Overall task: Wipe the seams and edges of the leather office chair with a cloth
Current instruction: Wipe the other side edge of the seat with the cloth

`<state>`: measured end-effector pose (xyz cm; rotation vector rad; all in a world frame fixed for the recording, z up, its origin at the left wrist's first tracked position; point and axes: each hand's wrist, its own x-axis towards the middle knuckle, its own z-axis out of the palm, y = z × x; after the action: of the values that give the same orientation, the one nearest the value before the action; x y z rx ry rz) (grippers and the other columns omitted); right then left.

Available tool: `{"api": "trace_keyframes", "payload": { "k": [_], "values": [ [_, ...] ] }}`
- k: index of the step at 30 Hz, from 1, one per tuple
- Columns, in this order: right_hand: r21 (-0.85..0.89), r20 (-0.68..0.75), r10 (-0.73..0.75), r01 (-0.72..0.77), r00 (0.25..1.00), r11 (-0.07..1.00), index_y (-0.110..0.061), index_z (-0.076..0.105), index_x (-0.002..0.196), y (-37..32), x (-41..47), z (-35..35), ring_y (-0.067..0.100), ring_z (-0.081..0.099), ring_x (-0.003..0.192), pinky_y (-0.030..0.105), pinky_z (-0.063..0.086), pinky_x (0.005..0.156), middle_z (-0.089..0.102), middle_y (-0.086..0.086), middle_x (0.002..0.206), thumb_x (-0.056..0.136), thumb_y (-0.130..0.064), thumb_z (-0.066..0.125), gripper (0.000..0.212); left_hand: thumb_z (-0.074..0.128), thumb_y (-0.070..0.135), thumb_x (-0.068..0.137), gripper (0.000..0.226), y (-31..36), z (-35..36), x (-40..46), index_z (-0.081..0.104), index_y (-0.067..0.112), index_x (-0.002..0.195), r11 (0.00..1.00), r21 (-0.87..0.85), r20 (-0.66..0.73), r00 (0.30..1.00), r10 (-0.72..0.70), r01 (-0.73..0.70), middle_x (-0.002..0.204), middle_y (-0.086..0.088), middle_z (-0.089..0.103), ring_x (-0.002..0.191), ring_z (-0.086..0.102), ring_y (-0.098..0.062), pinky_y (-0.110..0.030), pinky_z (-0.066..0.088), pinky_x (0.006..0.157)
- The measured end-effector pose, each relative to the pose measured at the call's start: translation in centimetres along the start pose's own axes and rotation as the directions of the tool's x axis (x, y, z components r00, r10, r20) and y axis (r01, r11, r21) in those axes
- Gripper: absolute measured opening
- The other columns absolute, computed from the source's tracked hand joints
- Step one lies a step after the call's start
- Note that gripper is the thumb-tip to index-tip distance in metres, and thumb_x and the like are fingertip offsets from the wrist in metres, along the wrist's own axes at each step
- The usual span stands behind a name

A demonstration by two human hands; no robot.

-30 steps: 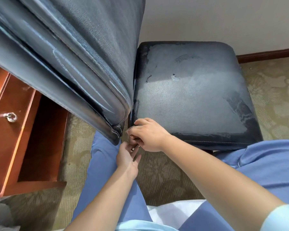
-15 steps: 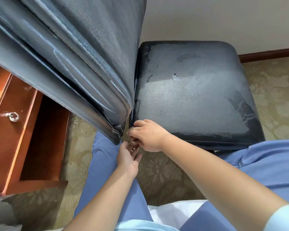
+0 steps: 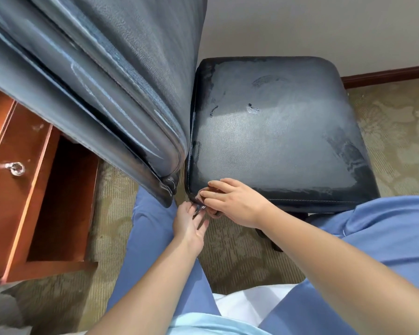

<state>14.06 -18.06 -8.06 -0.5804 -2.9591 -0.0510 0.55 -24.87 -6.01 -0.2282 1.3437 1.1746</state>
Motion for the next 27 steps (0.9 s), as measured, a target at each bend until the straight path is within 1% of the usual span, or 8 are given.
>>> {"api": "trace_keyframes", "payload": {
  "k": [2, 5, 10, 14, 17, 20, 22, 27],
  "values": [
    [-0.019, 0.024, -0.002, 0.003, 1.000, 1.000, -0.022, 0.066, 0.105, 0.0, 0.9, 0.0, 0.023, 0.057, 0.115, 0.032, 0.041, 0.094, 0.063, -0.010, 0.122, 0.084, -0.027, 0.056, 0.025, 0.030, 0.026, 0.104, 0.029, 0.1, -0.3, 0.1, 0.053, 0.021, 0.087, 1.000, 0.016, -0.008, 1.000, -0.005, 0.005, 0.100, 0.005, 0.057, 0.109, 0.052, -0.019, -0.037, 0.035, 0.103],
    [0.007, 0.090, 0.032, -0.033, 0.995, 0.999, -0.023, 0.067, 0.102, -0.1, 2.8, -0.1, 0.022, 0.057, 0.114, 0.032, 0.041, 0.092, 0.063, -0.012, 0.119, 0.077, -0.028, 0.070, 0.026, 0.031, 0.027, 0.103, 0.027, 0.3, -0.8, 0.4, 0.056, 0.021, 0.094, 1.000, 0.019, -0.025, 1.000, -0.009, 0.009, 0.102, 0.005, 0.061, 0.112, 0.054, -0.020, -0.035, 0.036, 0.096],
    [0.063, 0.205, 0.110, -0.125, 0.973, 0.990, -0.017, 0.056, 0.126, -0.9, 5.2, -0.4, 0.028, 0.041, 0.131, 0.038, 0.031, 0.105, 0.053, -0.006, 0.136, 0.088, -0.025, 0.057, 0.038, 0.035, 0.027, 0.101, 0.026, 0.5, -0.6, 1.0, 0.056, 0.018, 0.088, 1.000, -0.006, -0.035, 0.999, -0.003, 0.003, 0.099, -0.004, 0.060, 0.094, 0.055, -0.020, -0.037, 0.037, 0.093],
    [0.078, 0.066, 0.140, -0.145, 0.988, 0.986, -0.020, 0.065, 0.111, -0.8, 3.0, -0.4, 0.025, 0.058, 0.113, 0.034, 0.045, 0.092, 0.063, -0.010, 0.121, 0.076, -0.028, 0.073, 0.037, 0.032, 0.025, 0.102, 0.029, 0.4, -0.5, 1.1, 0.056, 0.022, 0.087, 1.000, 0.014, -0.021, 1.000, 0.011, -0.011, 0.095, 0.004, 0.061, 0.088, 0.056, -0.013, -0.032, 0.039, 0.085],
    [0.116, -0.016, 0.148, -0.145, 0.989, 0.983, -0.015, 0.066, 0.114, -0.3, 0.6, -0.3, 0.027, 0.061, 0.111, 0.036, 0.049, 0.091, 0.065, -0.005, 0.120, 0.071, -0.022, 0.079, 0.046, 0.031, 0.025, 0.102, 0.027, -0.1, -0.2, 0.7, 0.056, 0.023, 0.091, 0.998, 0.064, -0.003, 1.000, 0.010, -0.010, 0.111, 0.006, 0.058, 0.105, 0.057, -0.015, -0.032, 0.037, 0.096],
    [0.171, -0.019, 0.180, -0.174, 0.984, 0.970, -0.008, 0.063, 0.120, 0.1, -1.6, -0.3, 0.029, 0.059, 0.115, 0.040, 0.050, 0.094, 0.062, 0.002, 0.127, 0.077, -0.017, 0.072, 0.045, 0.032, 0.027, 0.103, 0.029, -0.6, 0.3, -0.1, 0.054, 0.023, 0.121, 0.993, 0.116, 0.007, 1.000, -0.003, 0.002, 0.138, 0.003, 0.051, 0.130, 0.048, -0.020, -0.037, 0.033, 0.107],
    [0.182, 0.002, 0.205, -0.202, 0.979, 0.962, -0.007, 0.063, 0.120, 0.5, -2.9, -0.4, 0.030, 0.057, 0.118, 0.040, 0.050, 0.095, 0.060, 0.004, 0.129, 0.079, -0.016, 0.070, 0.043, 0.032, 0.029, 0.103, 0.037, -0.8, 0.7, -0.5, 0.047, 0.023, 0.136, 0.993, 0.117, -0.001, 1.000, -0.012, 0.012, 0.147, 0.001, 0.046, 0.135, 0.043, -0.023, -0.039, 0.032, 0.108],
    [0.204, 0.106, 0.224, -0.242, 0.969, 0.949, -0.005, 0.061, 0.123, 0.7, -1.9, -0.7, 0.030, 0.057, 0.119, 0.043, 0.050, 0.094, 0.060, 0.006, 0.129, 0.075, -0.017, 0.077, 0.053, 0.032, 0.034, 0.103, 0.038, -1.0, 1.1, -0.4, 0.050, 0.023, 0.134, 0.998, 0.037, 0.043, 0.997, -0.058, 0.056, 0.147, 0.004, 0.046, 0.133, 0.045, -0.020, -0.040, 0.031, 0.110]
  ]
}}
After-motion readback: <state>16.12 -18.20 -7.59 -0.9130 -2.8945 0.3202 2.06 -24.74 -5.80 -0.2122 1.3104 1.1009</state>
